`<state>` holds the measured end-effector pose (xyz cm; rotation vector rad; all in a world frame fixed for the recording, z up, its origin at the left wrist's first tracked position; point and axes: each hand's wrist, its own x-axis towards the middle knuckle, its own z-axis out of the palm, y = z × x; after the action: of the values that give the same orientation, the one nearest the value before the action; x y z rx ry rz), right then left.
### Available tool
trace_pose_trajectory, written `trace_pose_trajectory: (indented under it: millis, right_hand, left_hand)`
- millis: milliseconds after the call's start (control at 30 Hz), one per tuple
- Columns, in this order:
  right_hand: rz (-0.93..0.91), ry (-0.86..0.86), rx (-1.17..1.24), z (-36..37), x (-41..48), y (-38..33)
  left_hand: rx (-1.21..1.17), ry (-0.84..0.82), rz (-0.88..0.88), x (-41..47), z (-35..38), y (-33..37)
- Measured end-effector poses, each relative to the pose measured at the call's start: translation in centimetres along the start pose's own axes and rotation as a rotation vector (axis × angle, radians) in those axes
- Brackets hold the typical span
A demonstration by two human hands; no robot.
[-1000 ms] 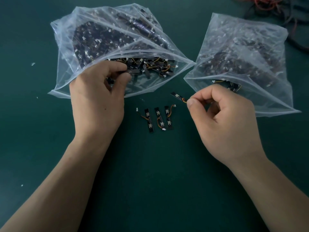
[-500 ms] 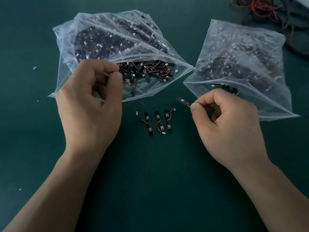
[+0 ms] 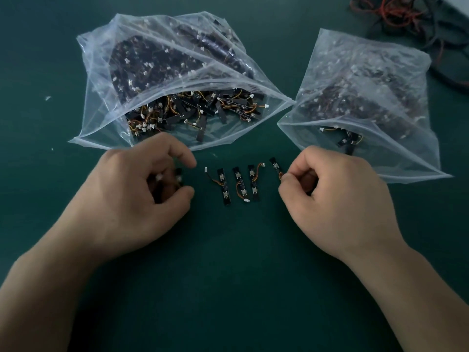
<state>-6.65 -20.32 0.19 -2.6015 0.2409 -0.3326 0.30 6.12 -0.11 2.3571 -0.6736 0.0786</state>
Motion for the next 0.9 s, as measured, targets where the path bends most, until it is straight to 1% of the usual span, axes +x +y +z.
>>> trace_pose_trajectory:
  millis: [67,233,367,500,700,800,900]
  right_hand:
    - [-0.003,-0.02,0.001,-0.16,-0.02,-0.09]
    - [-0.022,-0.046,0.001,-0.4,-0.1,-0.38]
    - [-0.047,-0.071,0.016,-0.51,-0.24,-0.53]
    - [-0.059,-0.09,0.019,-0.61,-0.23,-0.41]
    - [-0.084,-0.106,-0.003,-0.78,-0.28,-0.4]
    - [-0.103,-0.113,0.008,-0.85,-0.25,-0.4]
    - [-0.118,-0.125,0.022,-0.83,-0.31,-0.46]
  left_hand:
    - [0.054,-0.011,0.006,0.01,0.31,0.25]
    - [0.064,0.013,-0.005,-0.12,0.52,0.28]
    - [0.087,0.052,-0.058,-0.24,0.21,0.15]
    - [0.134,-0.002,-0.088,-0.41,-0.11,0.36]
    - [0.157,0.001,-0.106,-0.38,0.07,0.61]
    - [0.146,-0.003,-0.115,-0.39,0.04,0.62]
    - [0.102,-0.067,-0.11,-0.41,-0.45,0.48]
